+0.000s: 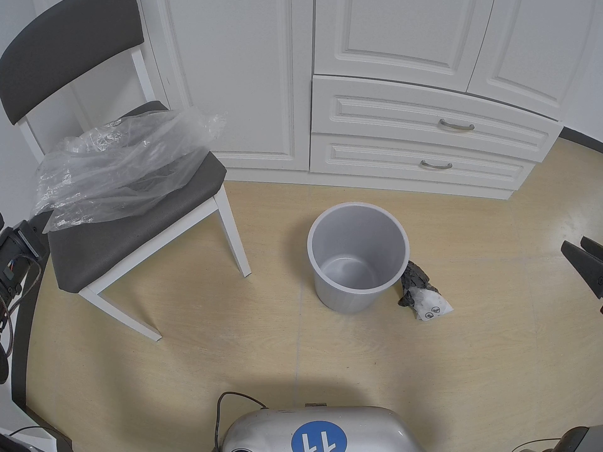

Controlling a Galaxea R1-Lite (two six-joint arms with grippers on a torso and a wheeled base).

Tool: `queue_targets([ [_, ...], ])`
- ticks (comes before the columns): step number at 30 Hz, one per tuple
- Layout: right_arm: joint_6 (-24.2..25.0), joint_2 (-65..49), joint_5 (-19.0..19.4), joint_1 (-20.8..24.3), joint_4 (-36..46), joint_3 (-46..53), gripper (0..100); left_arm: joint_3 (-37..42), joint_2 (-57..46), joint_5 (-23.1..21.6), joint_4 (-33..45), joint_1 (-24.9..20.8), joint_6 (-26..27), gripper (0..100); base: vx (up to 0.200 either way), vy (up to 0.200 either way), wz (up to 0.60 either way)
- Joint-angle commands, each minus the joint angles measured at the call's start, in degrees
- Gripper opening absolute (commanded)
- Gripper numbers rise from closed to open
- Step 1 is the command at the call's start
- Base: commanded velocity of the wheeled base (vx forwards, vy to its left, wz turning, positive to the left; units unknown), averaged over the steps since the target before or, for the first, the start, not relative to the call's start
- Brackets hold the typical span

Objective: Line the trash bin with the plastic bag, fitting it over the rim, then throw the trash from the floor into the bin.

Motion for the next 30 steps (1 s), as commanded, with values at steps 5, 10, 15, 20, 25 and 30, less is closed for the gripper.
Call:
queue_targets([
  [5, -1.4, 1.6, -0.4, 0.2, 0.0, 0.5, 100, -4.1, -0.9, -0.1, 0.4, -1.0, 0.3, 0, 0.0, 0.0, 0.0],
  [10, -4.0, 1.5, -0.7, 0.3, 0.0, 0.4, 100, -5.4, -3.9, -0.1, 8.9, -7.1, 6.6, 0, 0.0, 0.0, 0.0],
  [15, -6.6, 2.3, -0.6, 0.3, 0.0, -0.1, 100, -8.8, -5.6, 0.2, 19.7, -7.3, 16.0, 0, 0.0, -0.08, 0.0],
  [20, -6.6, 5.4, 0.1, 0.3, -0.5, -4.5, 100, -11.0, -8.6, 0.5, 24.8, -11.0, 24.2, 0, 0.0, -0.16, 0.0],
  [25, -6.7, 7.1, 0.0, 1.5, -0.8, -5.6, 100, -10.6, -10.7, 0.5, 26.2, -16.2, 29.7, 0, 0.0, 0.0, 0.0],
  [30, -6.1, 7.2, 0.0, 2.5, -1.0, -4.9, 100, -10.6, -14.4, 0.6, 29.4, -20.5, 28.5, 0, 0.0, 0.0, 0.0],
])
